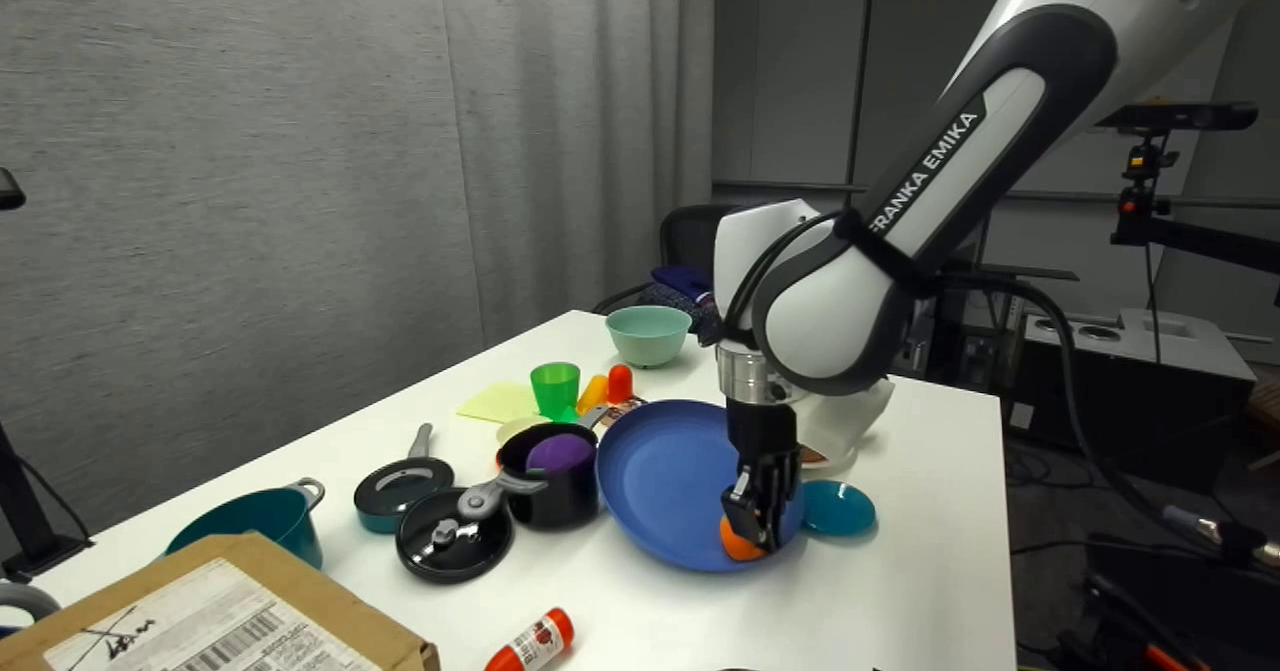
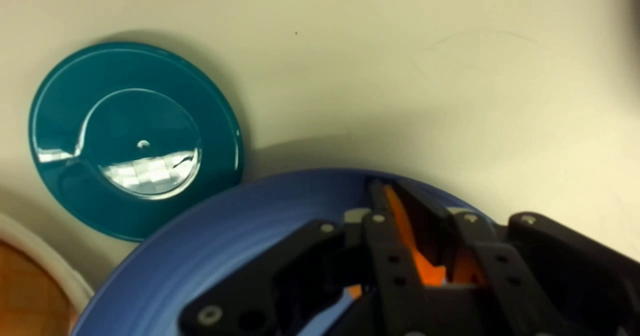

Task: Put the pineapple and watermelon plushies on the white plate, then the purple plushie in the black pot and the orange plushie on the table

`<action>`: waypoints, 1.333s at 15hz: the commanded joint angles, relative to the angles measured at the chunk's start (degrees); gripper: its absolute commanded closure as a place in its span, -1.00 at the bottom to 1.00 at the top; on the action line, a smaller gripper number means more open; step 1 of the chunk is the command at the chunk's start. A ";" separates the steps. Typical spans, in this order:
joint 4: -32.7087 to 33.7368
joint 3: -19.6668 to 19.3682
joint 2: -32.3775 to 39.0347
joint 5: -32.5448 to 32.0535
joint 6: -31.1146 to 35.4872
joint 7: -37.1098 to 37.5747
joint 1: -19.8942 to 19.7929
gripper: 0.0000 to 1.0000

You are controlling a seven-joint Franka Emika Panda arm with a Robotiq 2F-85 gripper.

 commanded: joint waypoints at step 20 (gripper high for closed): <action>4.89 11.08 -6.12 9.26 -7.58 -45.61 -0.36 0.94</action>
